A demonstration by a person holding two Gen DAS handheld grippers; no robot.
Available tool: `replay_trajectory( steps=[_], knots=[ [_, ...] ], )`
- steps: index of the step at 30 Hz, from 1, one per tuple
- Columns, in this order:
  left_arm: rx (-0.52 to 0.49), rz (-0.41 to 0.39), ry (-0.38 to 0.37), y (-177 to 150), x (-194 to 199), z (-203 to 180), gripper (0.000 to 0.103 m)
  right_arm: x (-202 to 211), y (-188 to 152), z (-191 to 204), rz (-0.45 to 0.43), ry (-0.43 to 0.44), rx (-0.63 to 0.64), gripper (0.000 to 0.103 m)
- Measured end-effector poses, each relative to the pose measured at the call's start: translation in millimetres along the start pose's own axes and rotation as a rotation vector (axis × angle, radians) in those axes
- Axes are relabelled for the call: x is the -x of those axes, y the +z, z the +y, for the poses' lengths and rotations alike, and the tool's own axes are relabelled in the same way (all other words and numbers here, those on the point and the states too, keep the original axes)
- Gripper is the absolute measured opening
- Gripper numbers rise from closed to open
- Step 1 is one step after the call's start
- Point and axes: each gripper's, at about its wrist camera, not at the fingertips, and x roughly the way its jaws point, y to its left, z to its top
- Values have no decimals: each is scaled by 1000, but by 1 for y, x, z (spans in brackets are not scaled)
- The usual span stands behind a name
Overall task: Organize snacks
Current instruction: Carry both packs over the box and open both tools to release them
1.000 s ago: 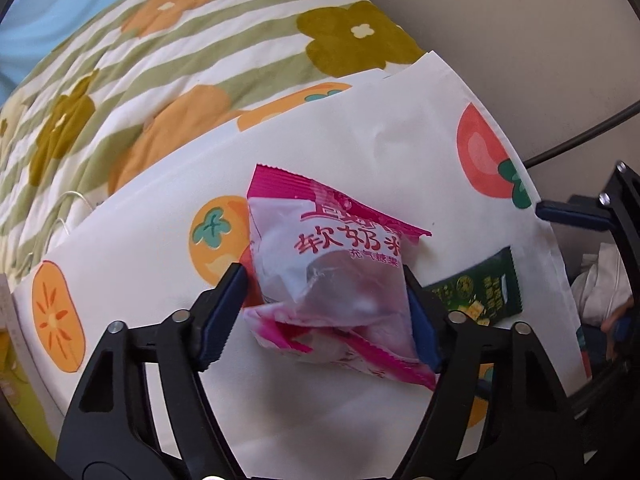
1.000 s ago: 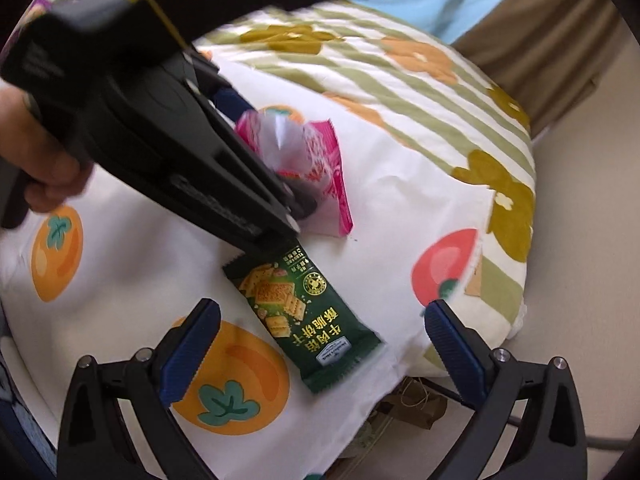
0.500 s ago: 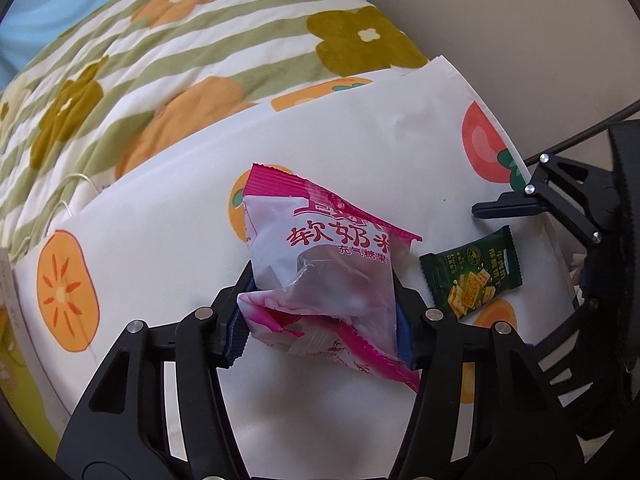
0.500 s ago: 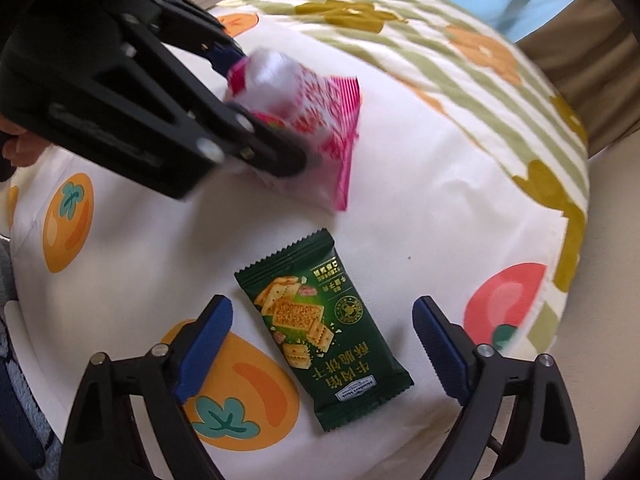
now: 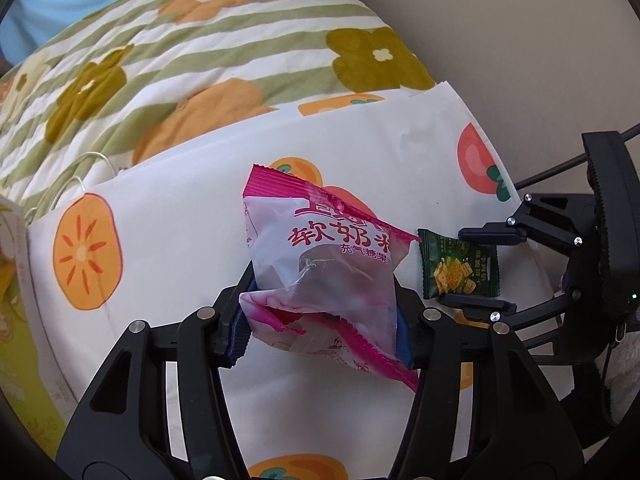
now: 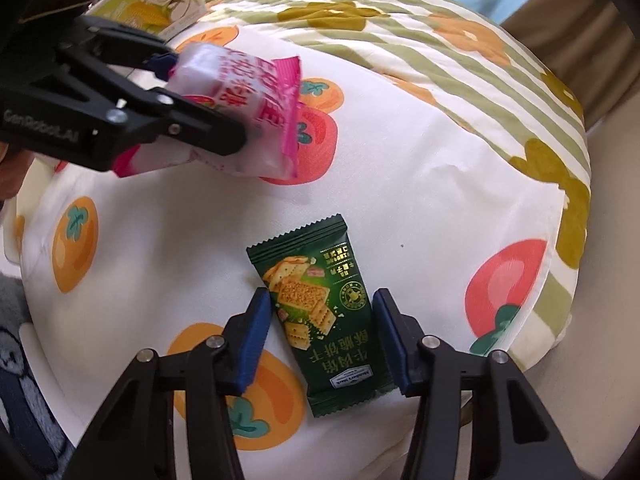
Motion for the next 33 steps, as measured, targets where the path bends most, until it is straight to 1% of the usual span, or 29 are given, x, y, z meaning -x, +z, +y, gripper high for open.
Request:
replay_trajectory(
  steps=[5, 6, 9, 12, 16, 17, 18, 21, 23, 24, 27, 31, 33],
  knots=[
    [23, -46, 0, -6, 29, 2, 52, 18, -2, 2, -44, 7, -105, 47],
    [28, -54, -3, -6, 34, 5, 52, 26, -1, 3, -59, 1, -131, 47],
    [56, -102, -15, -9, 63, 6, 52, 50, 2, 13, -100, -34, -172, 47],
    [77, -166, -13, -13, 101, 8, 52, 78, 8, 26, -145, -63, -195, 47],
    [110, -262, 7, -24, 158, 15, 52, 112, 18, 46, -200, -77, -208, 47],
    [129, -287, 13, -28, 177, 20, 52, 122, 23, 52, -219, -80, -206, 47],
    [141, -300, 15, -30, 186, 23, 52, 130, 28, 57, -237, -80, -205, 47],
    [190, -347, 28, -43, 226, 39, 52, 150, 48, 82, -277, -80, -204, 47],
    [217, -386, 65, -56, 255, 52, 52, 160, 57, 98, -306, -62, -186, 47],
    [225, -397, 76, -60, 262, 57, 52, 165, 63, 107, -320, -59, -170, 47],
    [276, -437, 112, -82, 294, 84, 52, 180, 89, 140, -358, -41, -126, 47],
    [349, -460, 132, -113, 319, 127, 52, 189, 120, 176, -402, 0, -104, 47],
    [369, -459, 148, -125, 325, 145, 52, 191, 138, 197, -426, -7, -101, 47]
  ],
)
